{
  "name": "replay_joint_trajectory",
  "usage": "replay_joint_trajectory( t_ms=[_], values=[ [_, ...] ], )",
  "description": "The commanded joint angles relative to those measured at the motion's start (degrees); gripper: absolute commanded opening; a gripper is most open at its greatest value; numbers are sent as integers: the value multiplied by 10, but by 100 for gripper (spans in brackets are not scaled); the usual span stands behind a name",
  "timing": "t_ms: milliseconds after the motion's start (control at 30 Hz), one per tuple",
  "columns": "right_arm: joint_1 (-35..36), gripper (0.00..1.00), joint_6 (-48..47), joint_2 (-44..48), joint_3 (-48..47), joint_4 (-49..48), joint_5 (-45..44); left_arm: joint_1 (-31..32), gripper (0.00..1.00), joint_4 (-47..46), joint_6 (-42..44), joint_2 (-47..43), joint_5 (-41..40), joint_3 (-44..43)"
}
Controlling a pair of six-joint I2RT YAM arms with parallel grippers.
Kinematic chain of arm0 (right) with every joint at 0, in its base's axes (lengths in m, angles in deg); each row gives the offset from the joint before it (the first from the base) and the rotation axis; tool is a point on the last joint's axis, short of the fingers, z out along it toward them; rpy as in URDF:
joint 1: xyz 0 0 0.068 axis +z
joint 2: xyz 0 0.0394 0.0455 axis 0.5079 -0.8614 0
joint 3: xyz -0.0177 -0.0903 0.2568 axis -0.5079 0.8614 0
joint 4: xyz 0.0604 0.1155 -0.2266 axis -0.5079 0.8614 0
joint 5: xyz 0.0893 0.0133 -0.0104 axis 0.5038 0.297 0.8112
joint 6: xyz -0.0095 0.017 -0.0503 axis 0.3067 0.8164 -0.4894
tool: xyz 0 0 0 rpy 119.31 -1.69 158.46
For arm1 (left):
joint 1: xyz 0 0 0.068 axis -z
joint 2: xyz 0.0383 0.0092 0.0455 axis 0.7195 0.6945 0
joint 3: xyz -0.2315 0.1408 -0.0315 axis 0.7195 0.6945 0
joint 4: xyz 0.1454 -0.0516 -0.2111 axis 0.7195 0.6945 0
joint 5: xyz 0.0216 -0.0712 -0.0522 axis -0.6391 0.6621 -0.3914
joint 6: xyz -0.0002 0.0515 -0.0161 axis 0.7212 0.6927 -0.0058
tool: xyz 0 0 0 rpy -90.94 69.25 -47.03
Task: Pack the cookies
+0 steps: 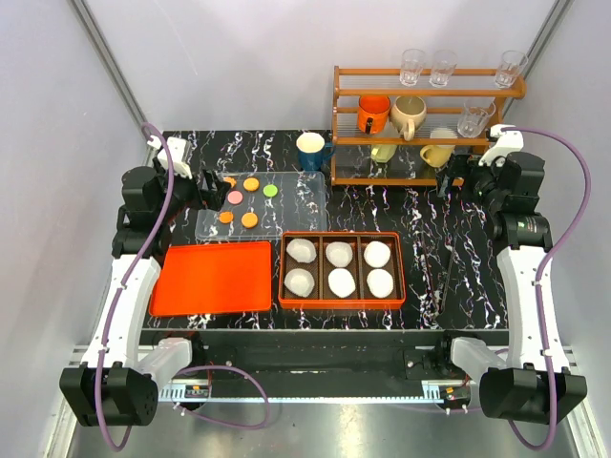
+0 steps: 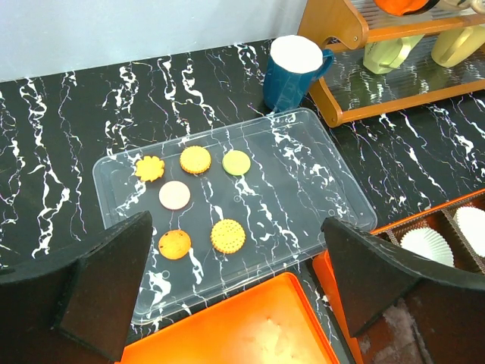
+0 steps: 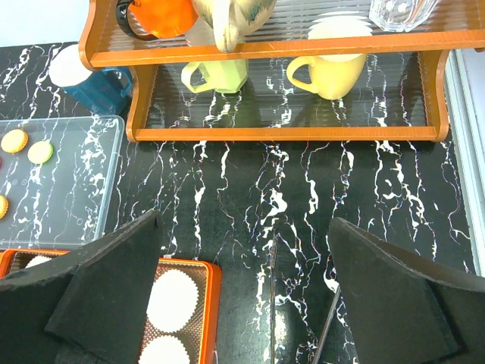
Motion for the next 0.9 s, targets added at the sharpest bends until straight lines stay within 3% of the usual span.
replay_joint_trajectory(
  t_ms=[0, 500, 733, 867],
  values=[
    [2, 100, -5, 4, -6, -7, 6, -1, 99, -27, 7, -12, 5, 0],
    [3, 100, -30, -15, -21, 33, 26, -1, 99, -17, 14, -18, 5, 11],
    [3, 99, -95, -69, -21, 119, -68, -1, 99, -19, 34, -25, 0, 45],
    [3, 97, -121, -92, 25, 134, -99, -1, 99, -20, 38, -18, 6, 57]
  ],
)
